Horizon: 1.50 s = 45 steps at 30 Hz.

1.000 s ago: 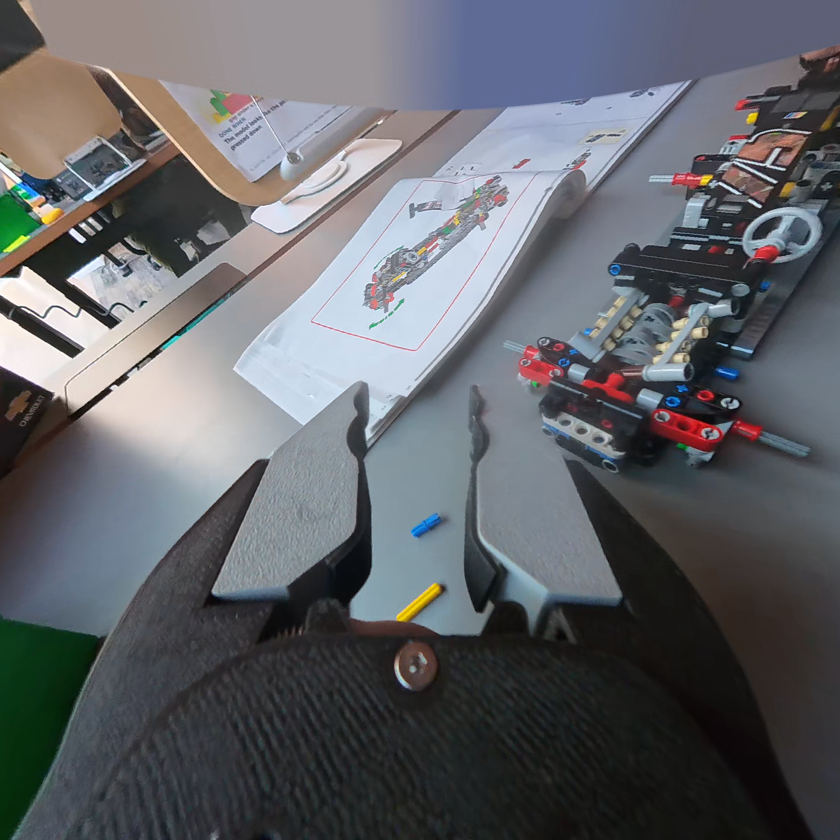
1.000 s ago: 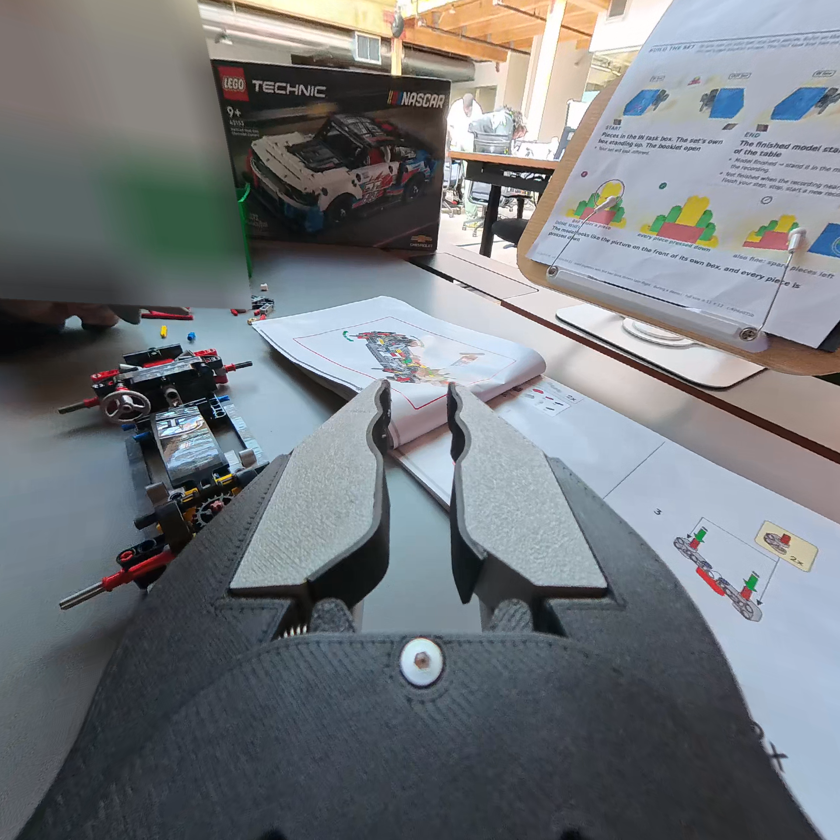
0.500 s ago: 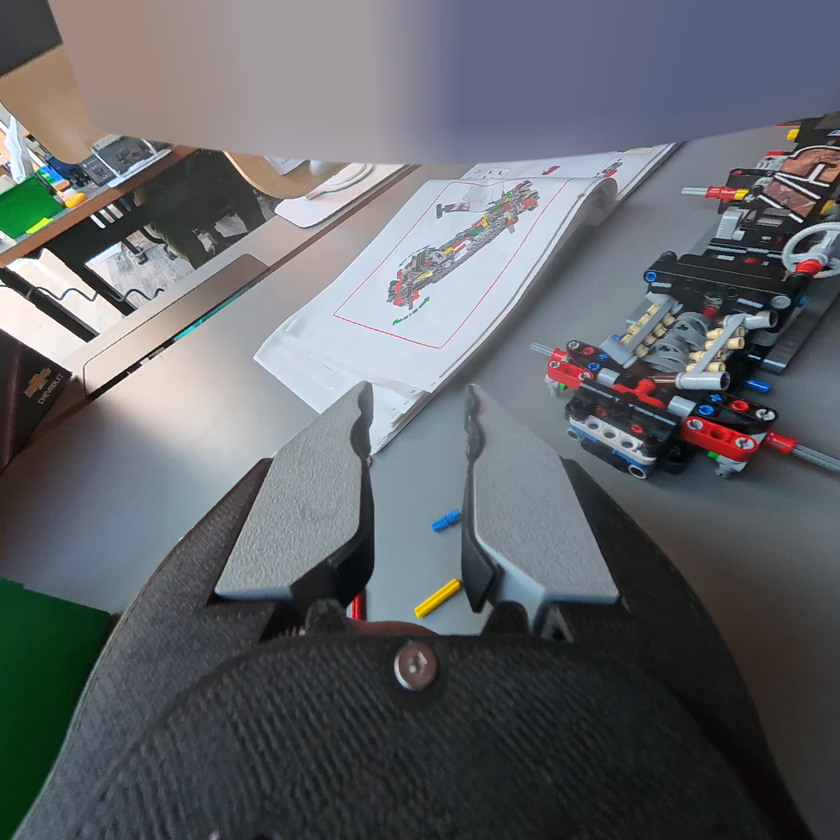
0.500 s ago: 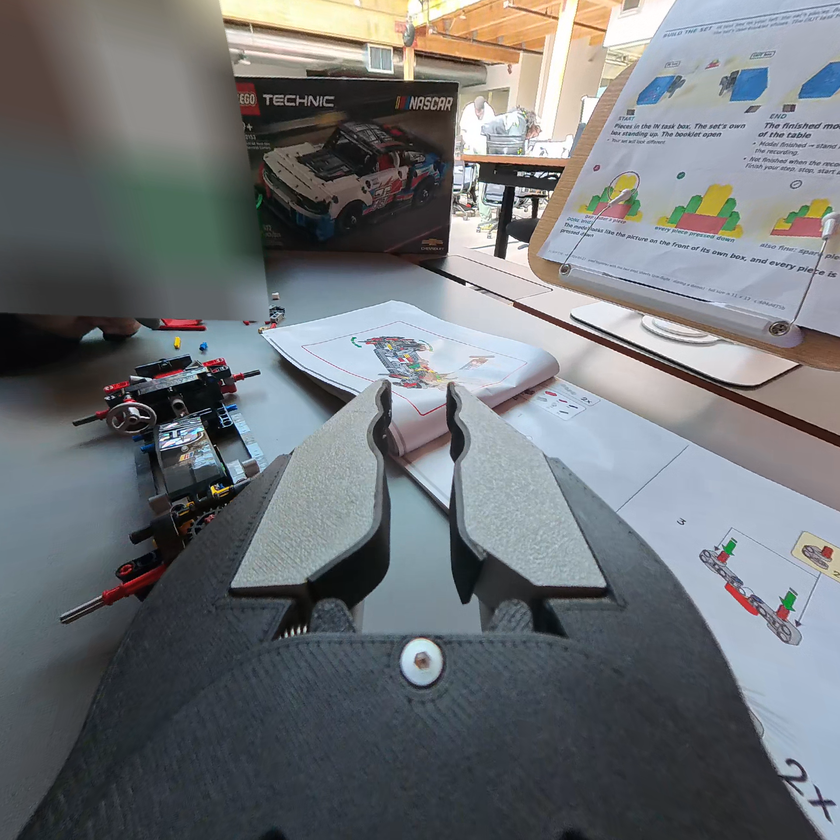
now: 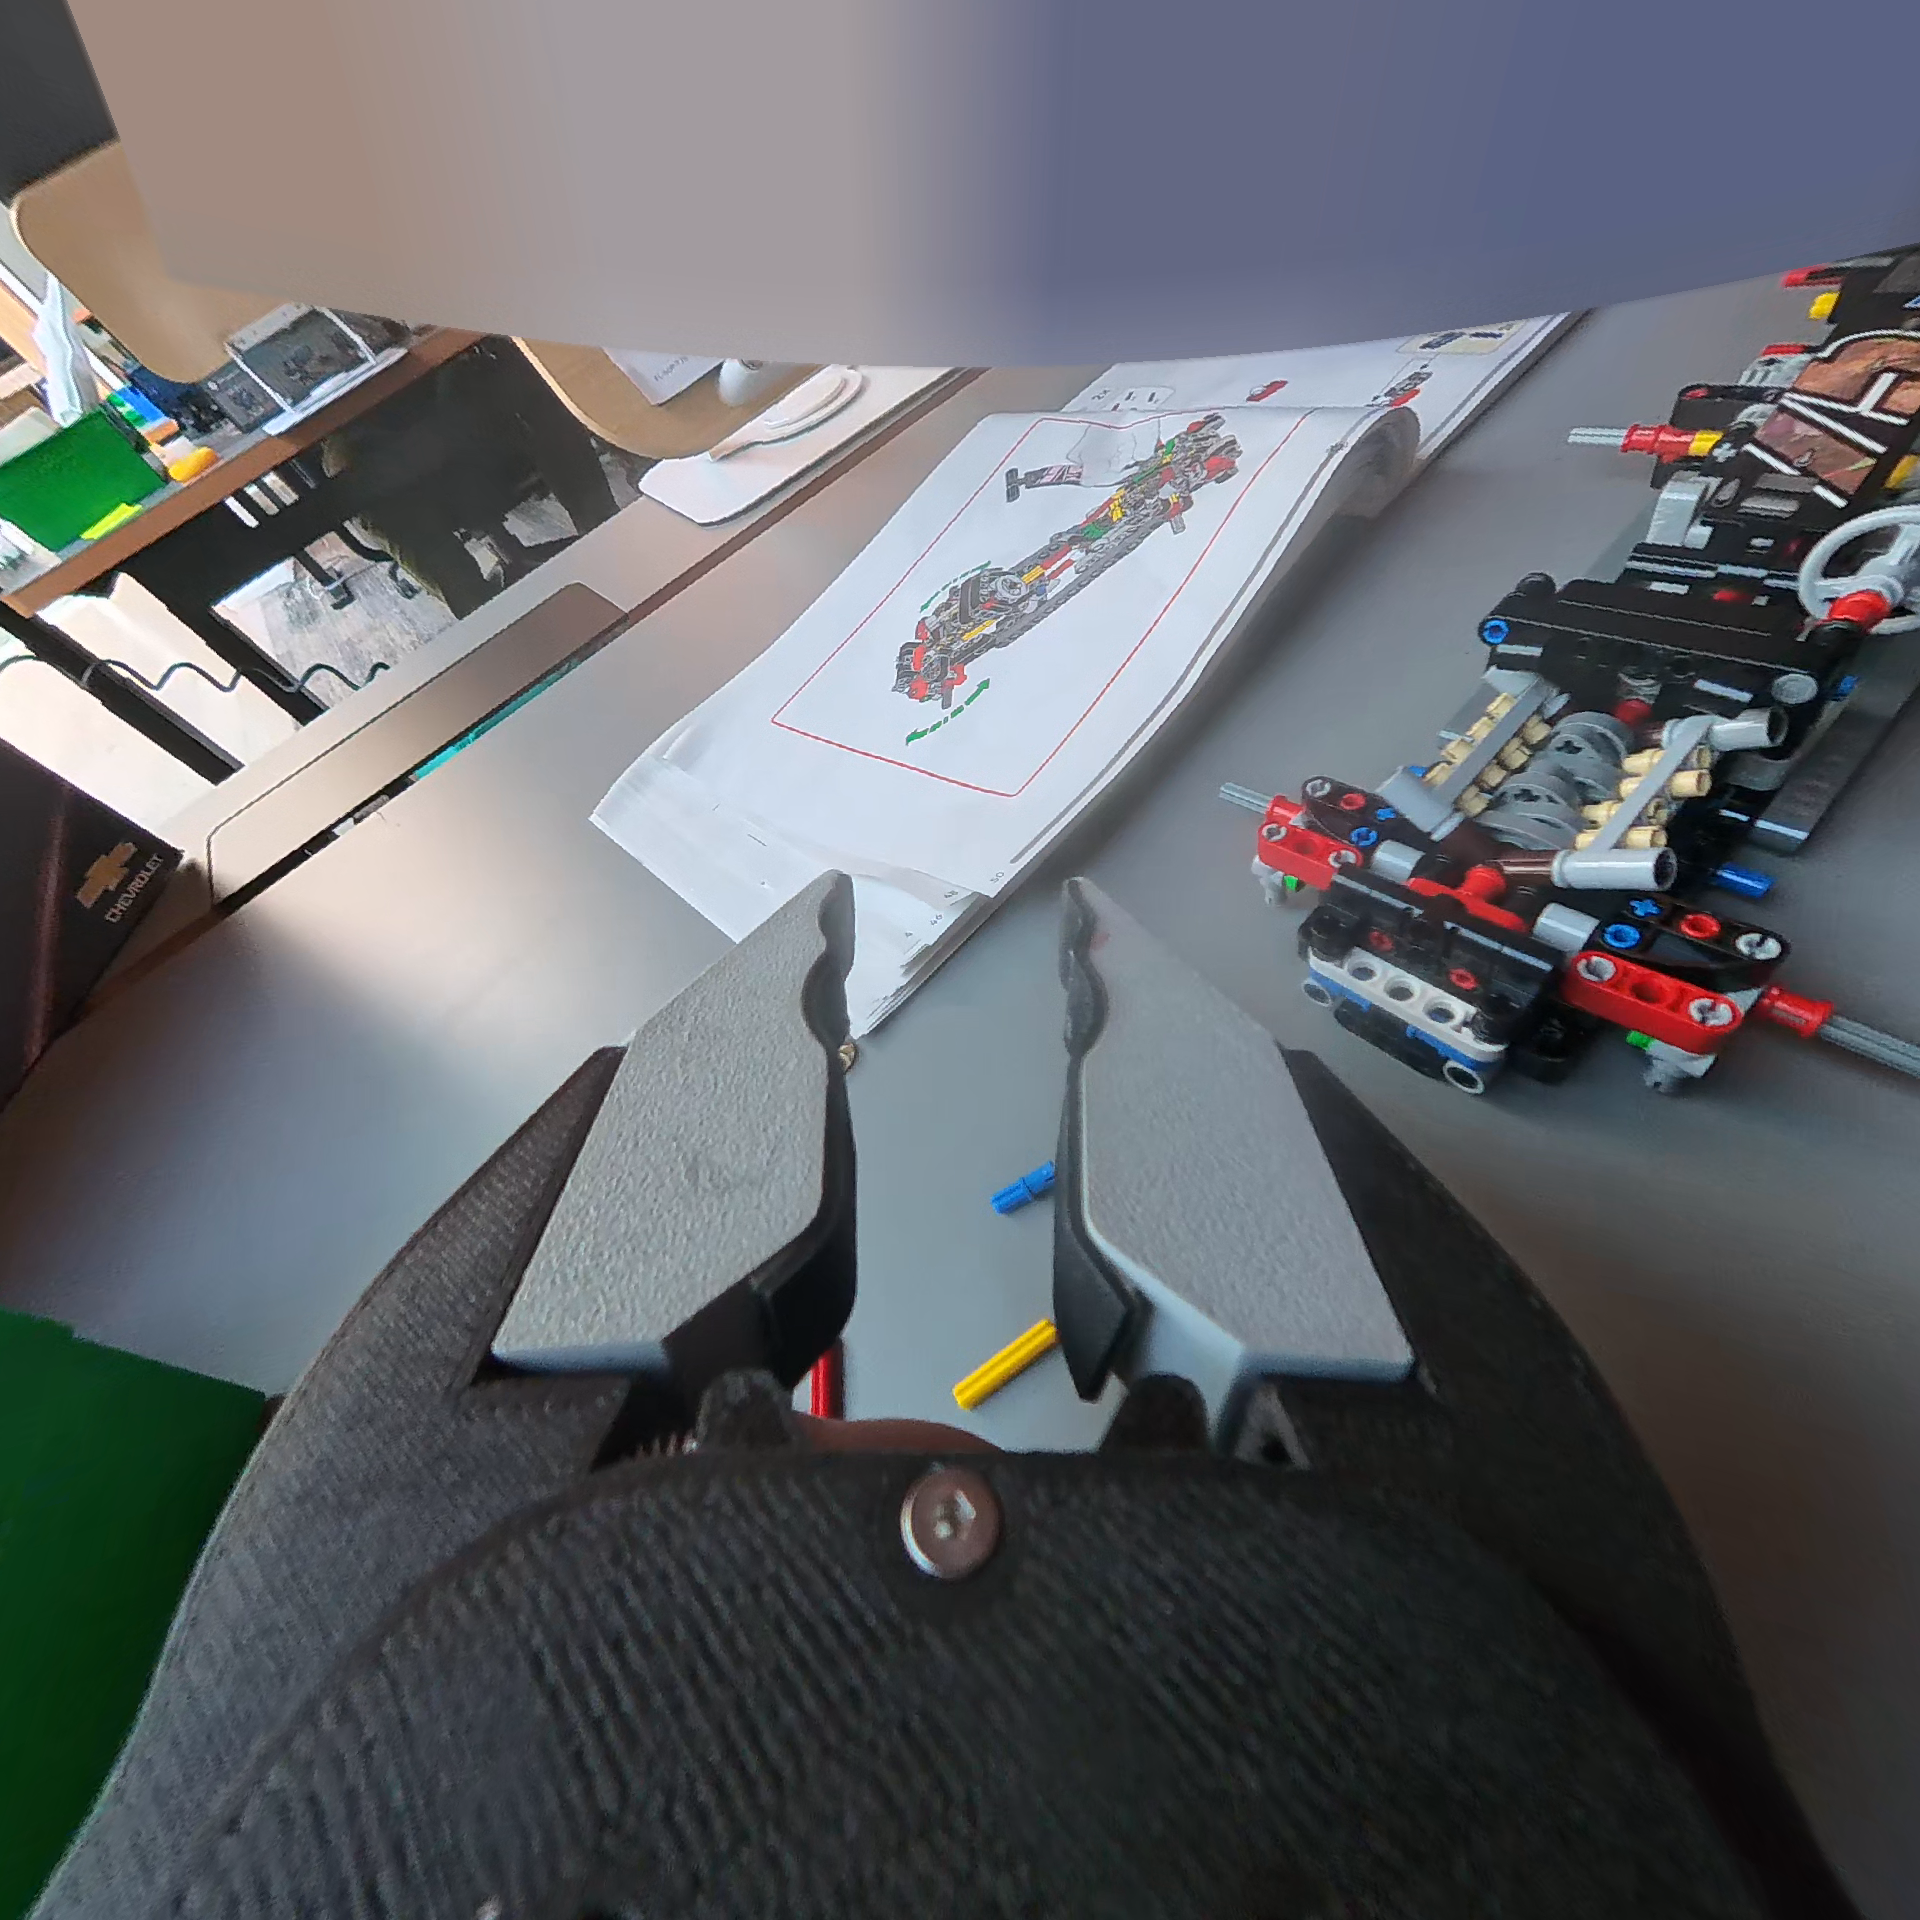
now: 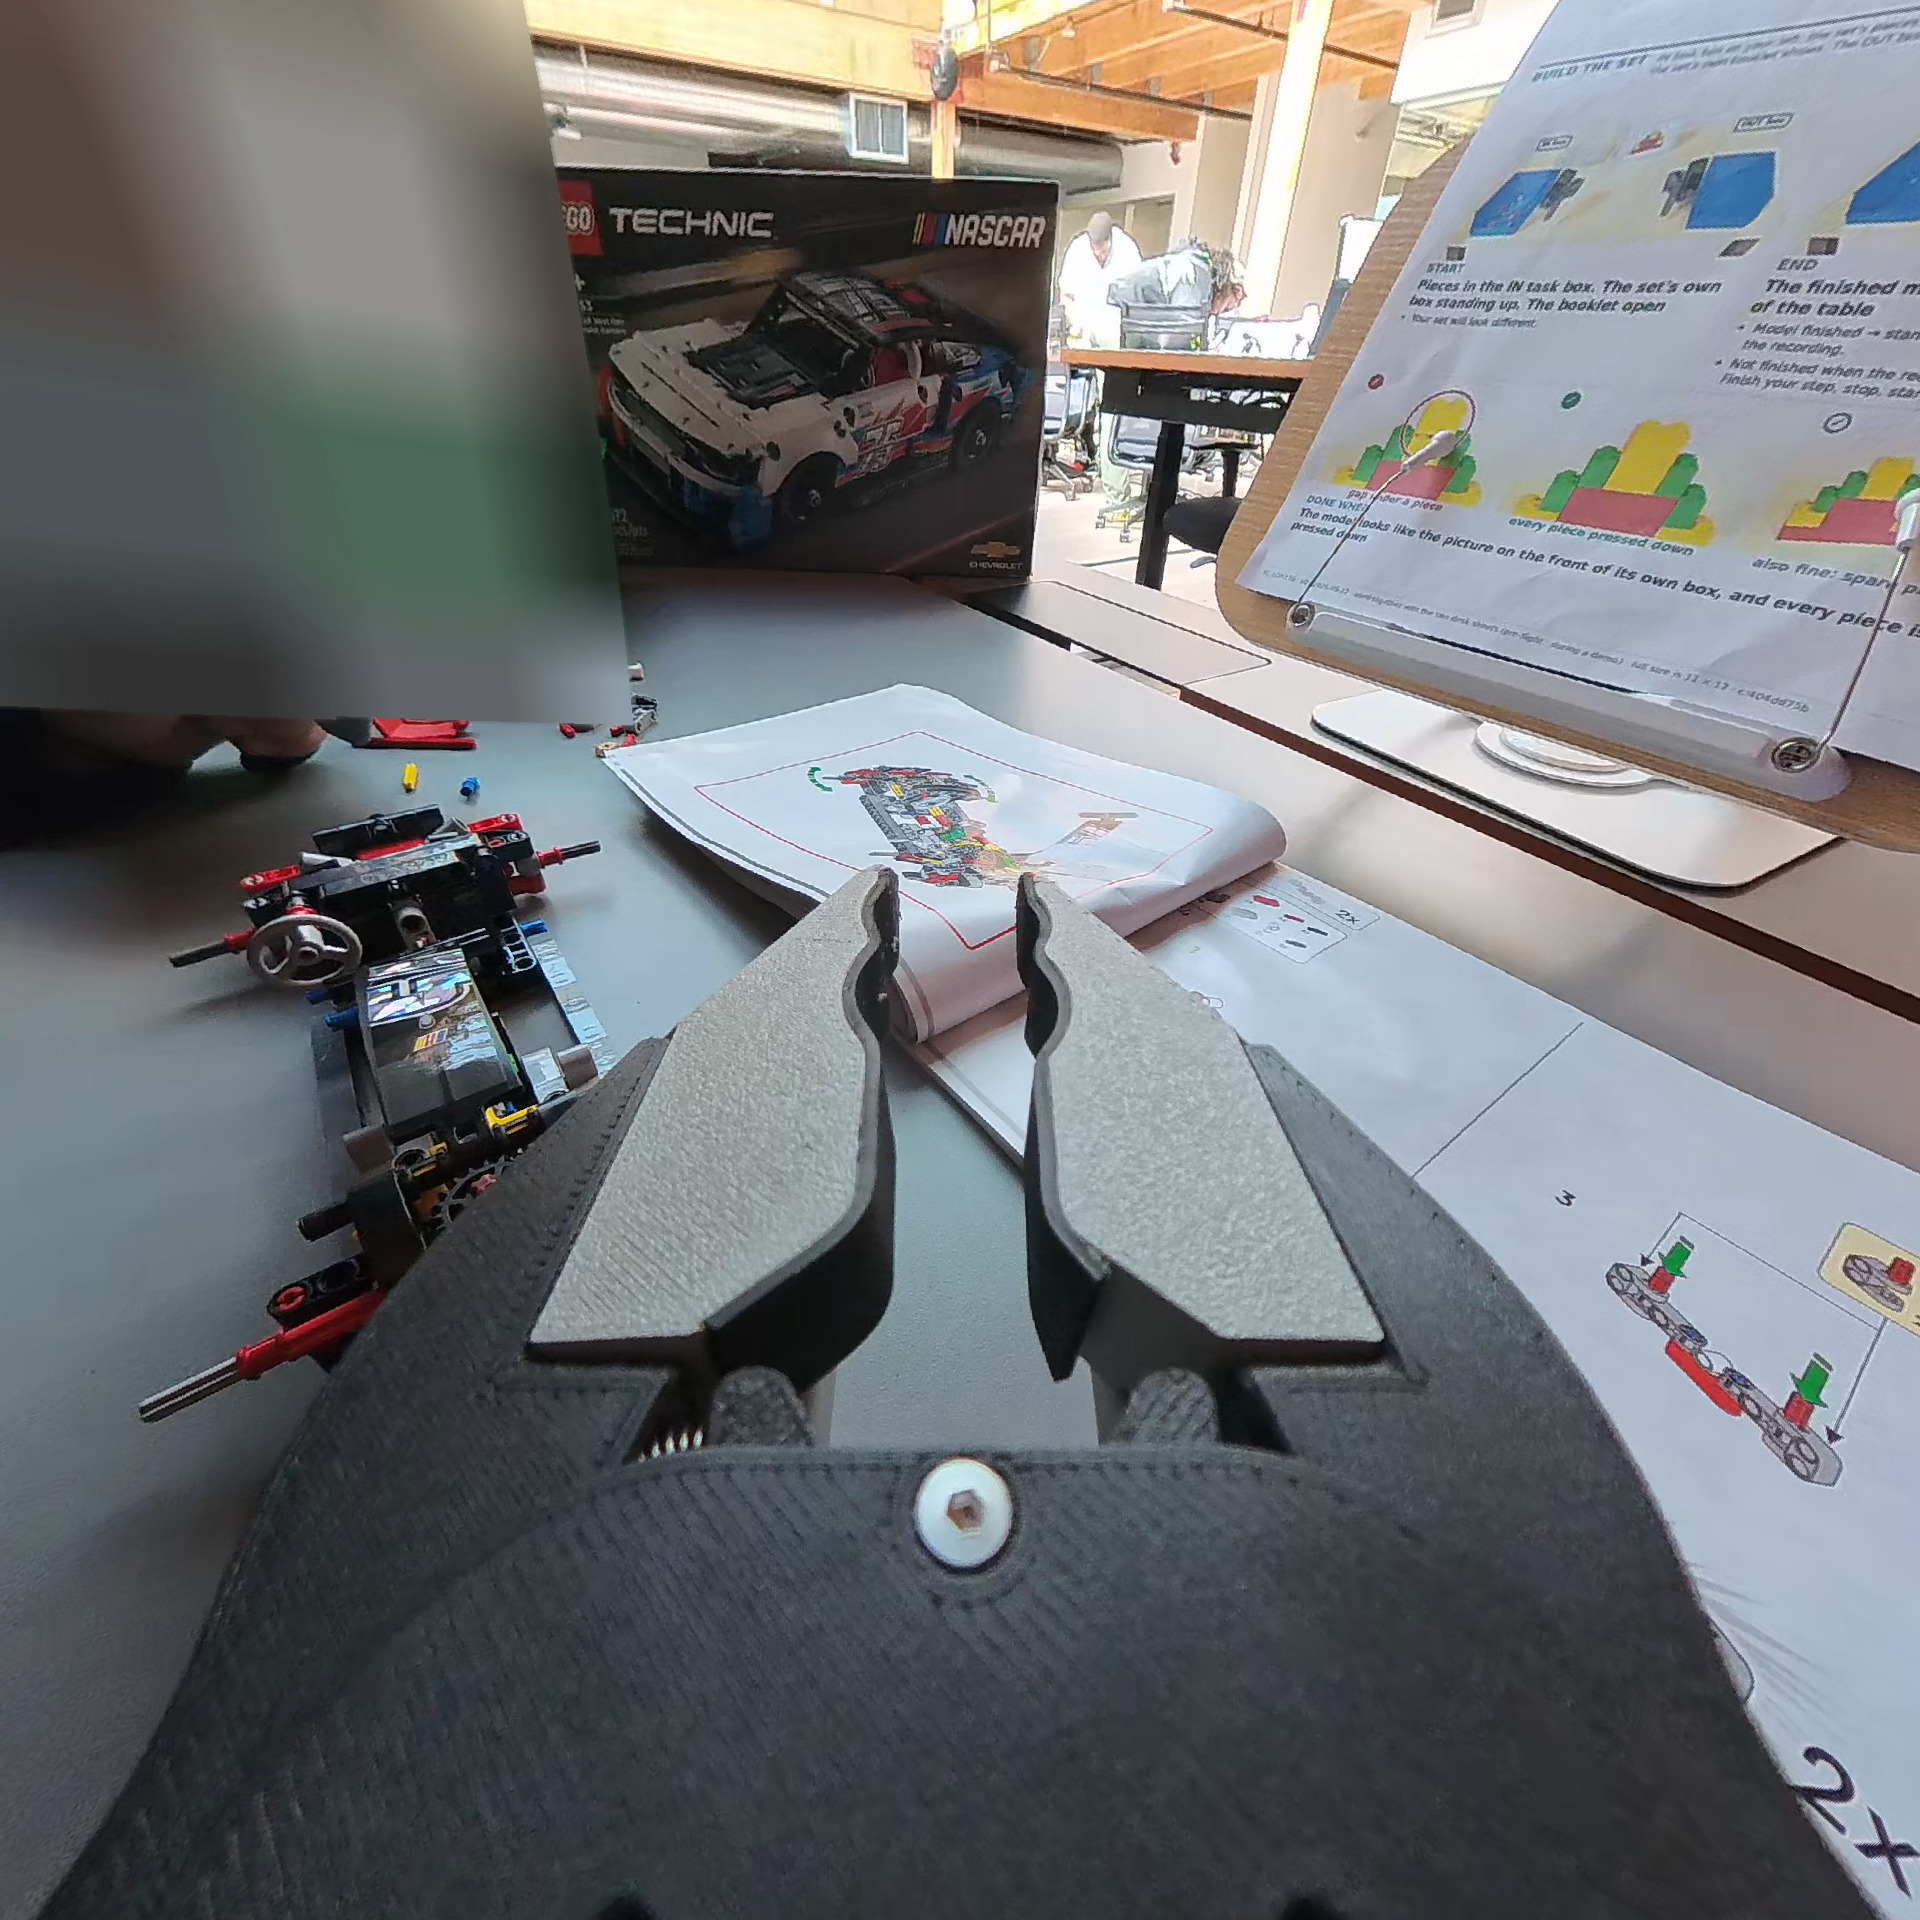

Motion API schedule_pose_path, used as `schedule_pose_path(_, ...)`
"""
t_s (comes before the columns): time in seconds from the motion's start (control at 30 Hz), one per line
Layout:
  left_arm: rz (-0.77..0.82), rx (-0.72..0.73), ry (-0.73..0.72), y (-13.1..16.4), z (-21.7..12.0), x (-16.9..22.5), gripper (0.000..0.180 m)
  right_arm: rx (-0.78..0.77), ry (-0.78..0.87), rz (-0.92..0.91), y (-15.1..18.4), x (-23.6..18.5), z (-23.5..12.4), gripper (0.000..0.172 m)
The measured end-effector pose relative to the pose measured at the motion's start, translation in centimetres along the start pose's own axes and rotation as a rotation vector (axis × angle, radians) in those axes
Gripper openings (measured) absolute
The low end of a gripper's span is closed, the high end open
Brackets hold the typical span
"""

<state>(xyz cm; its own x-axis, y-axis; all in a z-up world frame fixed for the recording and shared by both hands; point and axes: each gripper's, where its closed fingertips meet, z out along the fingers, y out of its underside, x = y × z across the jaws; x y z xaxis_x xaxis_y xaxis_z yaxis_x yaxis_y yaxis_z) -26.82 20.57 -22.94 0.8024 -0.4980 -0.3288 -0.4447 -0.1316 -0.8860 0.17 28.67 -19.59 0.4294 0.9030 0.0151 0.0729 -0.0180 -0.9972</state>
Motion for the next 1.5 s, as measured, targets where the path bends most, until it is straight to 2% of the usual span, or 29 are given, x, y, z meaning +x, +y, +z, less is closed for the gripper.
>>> schedule_pose_path(1.03, -0.013, 0.003, -0.029, 0.0, 0.1, -0.7, 0.034, 0.000, -0.010, -0.005, 0.0, -0.2, 0.0, 0.016)
schedule_pose_path(1.5, -0.035, 0.121, -0.070, -1.3, -0.7, -1.9, 0.027, 0.059, 0.021, 0.015, -1.3, 0.2, -1.2, 0.014)
